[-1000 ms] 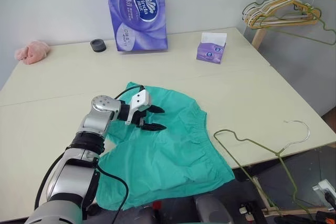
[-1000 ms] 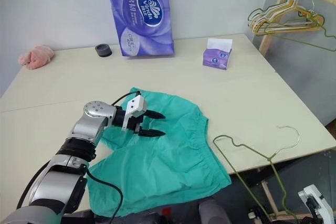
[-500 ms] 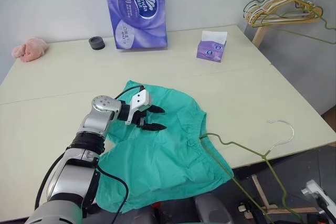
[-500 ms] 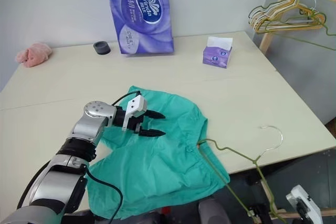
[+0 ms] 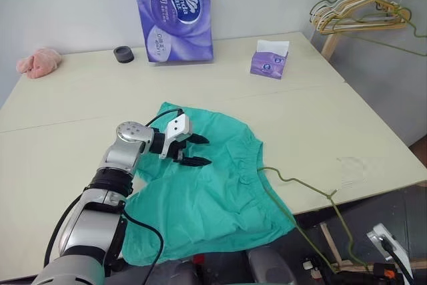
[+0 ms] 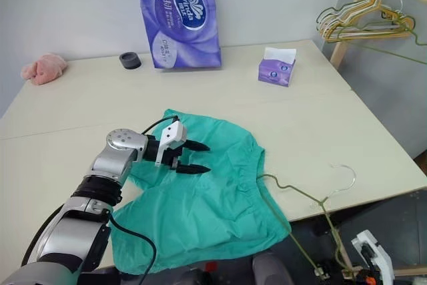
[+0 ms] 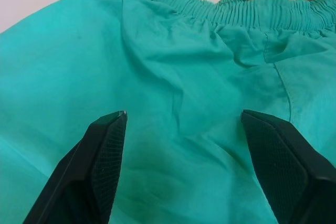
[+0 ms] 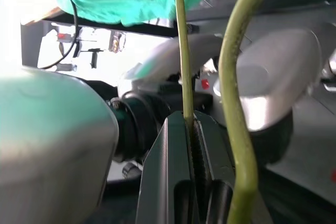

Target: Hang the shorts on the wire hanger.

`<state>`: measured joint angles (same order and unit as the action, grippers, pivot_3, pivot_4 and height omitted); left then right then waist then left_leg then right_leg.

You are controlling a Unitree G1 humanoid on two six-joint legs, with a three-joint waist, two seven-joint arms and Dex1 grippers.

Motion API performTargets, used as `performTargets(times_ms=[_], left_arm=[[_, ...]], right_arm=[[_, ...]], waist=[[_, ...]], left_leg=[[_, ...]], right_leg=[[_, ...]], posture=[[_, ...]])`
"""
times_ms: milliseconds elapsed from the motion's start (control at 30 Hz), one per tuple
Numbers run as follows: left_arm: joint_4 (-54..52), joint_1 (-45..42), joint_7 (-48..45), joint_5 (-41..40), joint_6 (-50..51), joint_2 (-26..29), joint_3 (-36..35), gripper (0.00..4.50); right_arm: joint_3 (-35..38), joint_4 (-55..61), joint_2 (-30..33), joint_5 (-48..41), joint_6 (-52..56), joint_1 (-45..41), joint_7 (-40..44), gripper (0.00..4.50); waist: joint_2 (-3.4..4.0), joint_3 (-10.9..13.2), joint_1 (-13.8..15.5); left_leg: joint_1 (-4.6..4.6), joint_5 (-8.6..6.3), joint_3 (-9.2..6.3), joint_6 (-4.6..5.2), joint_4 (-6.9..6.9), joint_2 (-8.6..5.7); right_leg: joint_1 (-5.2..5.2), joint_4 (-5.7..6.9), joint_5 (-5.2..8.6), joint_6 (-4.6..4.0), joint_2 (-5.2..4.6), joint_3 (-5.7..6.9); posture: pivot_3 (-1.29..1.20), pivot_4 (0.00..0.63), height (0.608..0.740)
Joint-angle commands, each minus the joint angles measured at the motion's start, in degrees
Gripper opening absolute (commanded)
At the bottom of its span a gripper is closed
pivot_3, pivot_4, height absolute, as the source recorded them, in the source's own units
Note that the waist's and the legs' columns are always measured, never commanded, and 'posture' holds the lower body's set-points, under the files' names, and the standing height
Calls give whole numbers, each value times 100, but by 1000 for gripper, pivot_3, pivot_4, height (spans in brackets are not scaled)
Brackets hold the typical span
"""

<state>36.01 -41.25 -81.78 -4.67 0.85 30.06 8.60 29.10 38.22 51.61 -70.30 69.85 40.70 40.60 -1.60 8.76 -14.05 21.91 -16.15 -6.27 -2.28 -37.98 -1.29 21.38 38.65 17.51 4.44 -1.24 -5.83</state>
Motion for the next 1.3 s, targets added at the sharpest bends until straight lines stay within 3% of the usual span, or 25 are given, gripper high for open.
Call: performTargets(times_ms=[33,267,600,833,967,1133,1300], left_arm=[[-192,-49,23,-110,-15,28,-41,3652],[-231,-13,85,-121,-10,78,-92,3652],[-410,127,195,-171,30,116,-105,3652],[-411,125,286,-197,16,105,-93,3652],[-407,118,361,-213,10,79,-117,3652],[-372,111,473,-233,14,90,-152,3652],[36,-200,700,-338,88,214,-436,3652]], right_arm=[[-221,-144,2,-462,167,-437,-283,0],[-531,-314,149,-817,464,-752,-508,0],[-1444,-1312,-508,-1394,438,-2506,-1926,0],[-1828,-1772,-754,-1717,440,-3316,-2595,0],[-2154,-1860,-1210,-1777,273,-3707,-2960,0],[-2295,-1791,-1611,-1438,9,-3962,-3193,0],[-2113,-1409,-1285,-763,-304,-4347,-3054,0]], waist=[[1,0,1],[1,-1,50],[4,-3,121],[9,-6,190],[11,-7,186],[15,-9,188],[16,-9,178]], left_leg=[[-1,0,0,0,0,0],[2,0,-5,0,2,-1],[-5,1,-11,0,-11,-1],[0,1,-19,0,-8,-2],[0,1,-21,0,-7,-2],[0,1,-22,0,-9,-3],[1,1,-20,0,-11,-4]], right_leg=[[0,1,0,0,0,0],[1,4,-5,-8,1,7],[2,23,-20,-29,0,1],[6,23,-21,-31,0,7],[8,26,-22,-32,-1,7],[9,30,-23,-34,-1,7],[14,32,-23,-33,-3,6]], posture=[[-324,133,740],[-324,133,740],[-283,120,740],[-280,115,740],[-278,112,740],[-276,113,740],[-276,113,740]])
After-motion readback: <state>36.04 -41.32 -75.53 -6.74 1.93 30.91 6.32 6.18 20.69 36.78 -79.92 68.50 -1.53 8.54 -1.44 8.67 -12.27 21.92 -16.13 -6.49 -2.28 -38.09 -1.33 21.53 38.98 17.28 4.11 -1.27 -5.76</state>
